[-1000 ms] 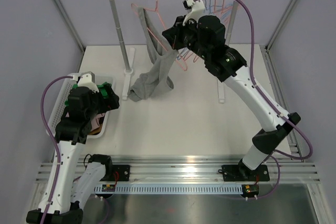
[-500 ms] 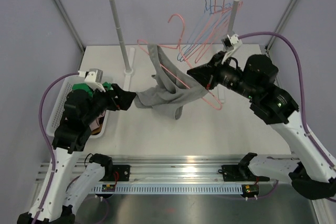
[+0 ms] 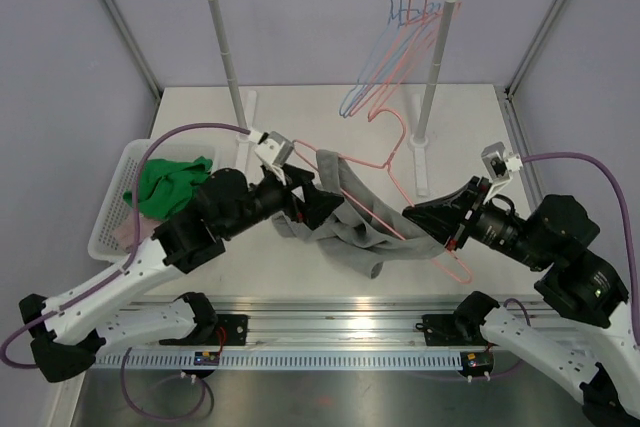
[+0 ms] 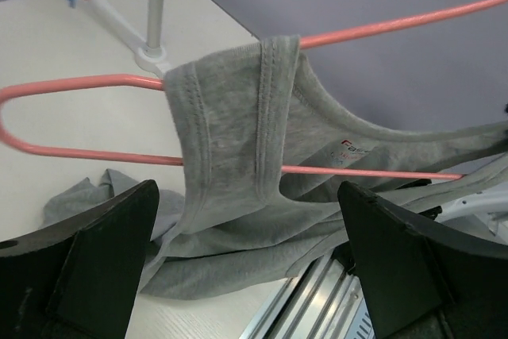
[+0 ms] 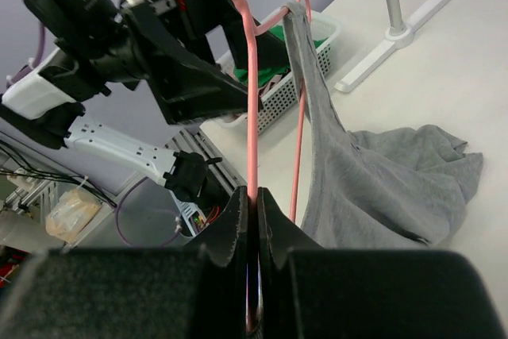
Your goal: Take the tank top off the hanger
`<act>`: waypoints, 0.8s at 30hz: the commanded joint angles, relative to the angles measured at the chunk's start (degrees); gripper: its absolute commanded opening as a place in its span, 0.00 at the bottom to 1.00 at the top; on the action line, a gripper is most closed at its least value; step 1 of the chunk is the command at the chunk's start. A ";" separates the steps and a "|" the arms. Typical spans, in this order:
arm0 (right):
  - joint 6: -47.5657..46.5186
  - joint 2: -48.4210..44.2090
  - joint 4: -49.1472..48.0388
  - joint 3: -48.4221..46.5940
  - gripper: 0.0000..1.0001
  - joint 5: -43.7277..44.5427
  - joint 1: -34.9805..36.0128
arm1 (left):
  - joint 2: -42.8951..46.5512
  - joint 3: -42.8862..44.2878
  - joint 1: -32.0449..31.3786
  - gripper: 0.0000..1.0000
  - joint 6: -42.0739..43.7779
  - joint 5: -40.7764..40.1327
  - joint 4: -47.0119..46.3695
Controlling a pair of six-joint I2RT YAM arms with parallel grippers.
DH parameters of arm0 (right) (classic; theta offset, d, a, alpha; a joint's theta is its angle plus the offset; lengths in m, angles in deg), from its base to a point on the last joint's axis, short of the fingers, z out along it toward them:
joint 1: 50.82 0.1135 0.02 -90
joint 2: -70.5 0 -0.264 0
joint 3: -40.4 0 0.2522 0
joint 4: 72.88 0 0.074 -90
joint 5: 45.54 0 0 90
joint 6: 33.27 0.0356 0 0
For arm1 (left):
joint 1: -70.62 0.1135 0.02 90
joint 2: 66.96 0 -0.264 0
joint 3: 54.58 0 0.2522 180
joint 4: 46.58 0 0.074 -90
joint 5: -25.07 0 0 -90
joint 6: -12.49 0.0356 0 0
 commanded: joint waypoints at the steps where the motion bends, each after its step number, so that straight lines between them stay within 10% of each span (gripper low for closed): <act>1: 1.90 -2.30 0.42 0.25 0.00 -0.99 0.32 | -3.78 2.03 -6.24 0.99 4.46 -11.13 -6.73; 8: 1.29 -5.38 3.94 1.04 0.00 -0.47 0.32 | -9.77 4.84 -10.30 0.75 6.40 -20.10 -7.26; 14: -0.30 -6.79 6.84 1.75 0.00 3.22 0.32 | -9.77 4.66 -10.30 0.08 5.35 -27.02 -6.22; 24: -3.19 -8.90 9.65 3.94 0.00 -1.41 0.23 | -7.13 6.42 -6.89 0.00 -2.99 -49.71 6.07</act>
